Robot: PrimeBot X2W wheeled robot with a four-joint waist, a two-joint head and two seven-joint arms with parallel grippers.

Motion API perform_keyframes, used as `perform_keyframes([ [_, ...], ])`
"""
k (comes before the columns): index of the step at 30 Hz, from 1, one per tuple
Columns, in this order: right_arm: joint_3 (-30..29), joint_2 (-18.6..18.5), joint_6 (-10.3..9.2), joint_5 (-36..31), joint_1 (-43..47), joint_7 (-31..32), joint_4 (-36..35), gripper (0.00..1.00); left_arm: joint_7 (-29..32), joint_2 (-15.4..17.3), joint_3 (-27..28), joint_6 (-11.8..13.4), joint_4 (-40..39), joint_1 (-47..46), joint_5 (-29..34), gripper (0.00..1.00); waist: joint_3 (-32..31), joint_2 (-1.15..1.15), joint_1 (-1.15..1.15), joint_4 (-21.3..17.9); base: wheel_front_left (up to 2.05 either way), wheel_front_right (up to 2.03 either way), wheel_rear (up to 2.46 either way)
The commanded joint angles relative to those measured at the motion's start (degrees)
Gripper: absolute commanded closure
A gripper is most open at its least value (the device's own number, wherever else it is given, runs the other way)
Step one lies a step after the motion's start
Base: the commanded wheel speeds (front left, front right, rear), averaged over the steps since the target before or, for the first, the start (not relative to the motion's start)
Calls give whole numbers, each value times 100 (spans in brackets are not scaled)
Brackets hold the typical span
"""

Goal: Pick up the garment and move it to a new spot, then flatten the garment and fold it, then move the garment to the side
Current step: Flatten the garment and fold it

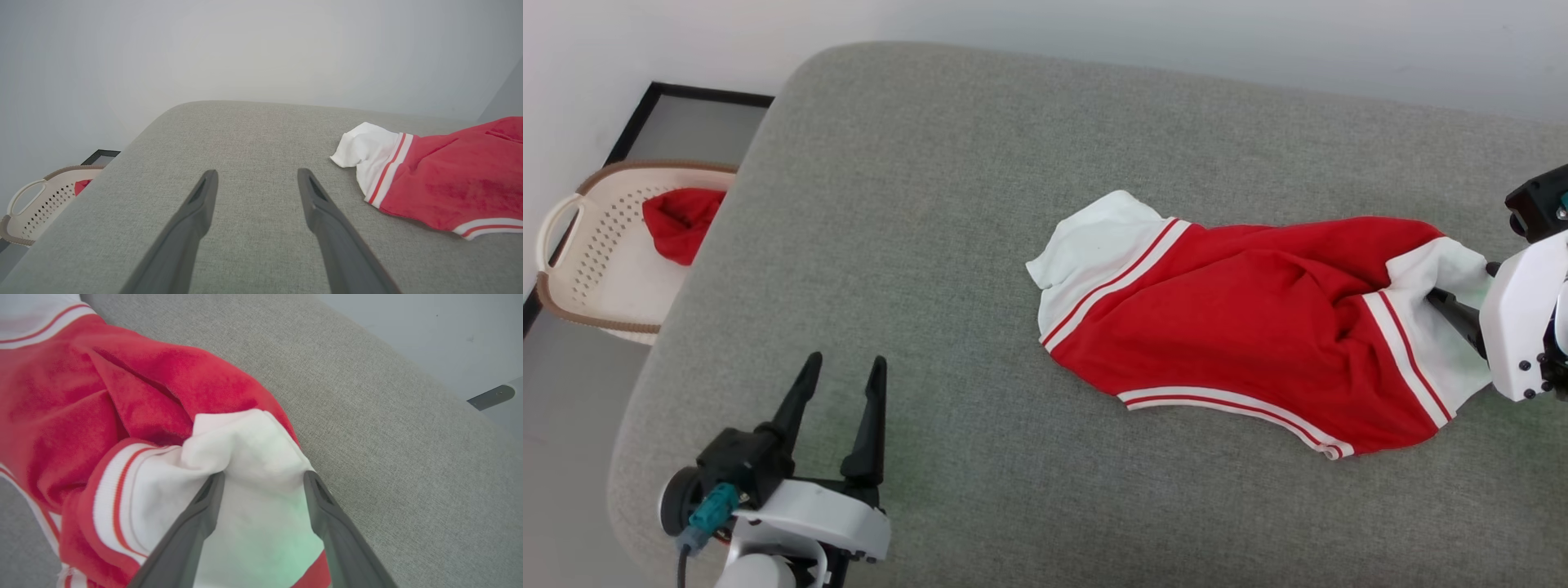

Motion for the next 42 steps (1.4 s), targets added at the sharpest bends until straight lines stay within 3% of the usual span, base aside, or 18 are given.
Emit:
perform_keyframes([
  [1, 66, -49, -8, 57, -71, 37, 19, 0, -1, -67, 58, -60, 25, 47, 87, 0, 24, 0, 0, 13, 0, 0, 0],
  [8, 276, -164, -8, 159, -179, 52, 38, 0, -1, -284, 293, -240, 93, -3, 268, 0, 73, 0, 0, 28, 0, 0, 0],
  [9, 314, -178, -8, 141, -198, 27, 27, 8, -1, -307, 321, -261, 98, -14, 293, 0, 82, 0, 0, 28, 0, 0, 0],
  [10, 337, -183, -8, 141, -205, 0, 36, 22, -1, -327, 351, -286, 105, -22, 310, 0, 92, 0, 0, 26, 0, 0, 0],
  [11, 358, -180, -8, 149, -210, -10, 53, 45, -1, -350, 376, -297, 110, -31, 324, 0, 100, 0, 0, 24, 0, 0, 0],
  [14, 414, -179, -8, 152, -275, -55, 81, 81, -1, -418, 437, -339, 132, -63, 384, 0, 122, 0, 0, 15, 0, 0, 0],
  [17, 459, -163, -8, 159, -326, -109, 119, 98, -1, -453, 490, -375, 156, -80, 402, 0, 127, 0, 0, 2, 0, 0, 0],
  [31, 381, -129, -8, 284, -263, -559, 197, 100, -1, -516, 684, -420, 146, -55, 478, 0, 58, 0, 0, -289, 0, 0, 0],
  [37, -203, -269, -8, 222, 3, -778, 32, 100, -1, -508, 735, -428, 113, 1, 488, 0, 45, 0, 0, -484, 0, 0, 0],
  [42, -1155, -291, -8, 89, 495, -677, -177, 100, -1, -493, 753, -429, 77, 44, 446, 0, 42, 0, 0, -628, 0, 0, 0],
])
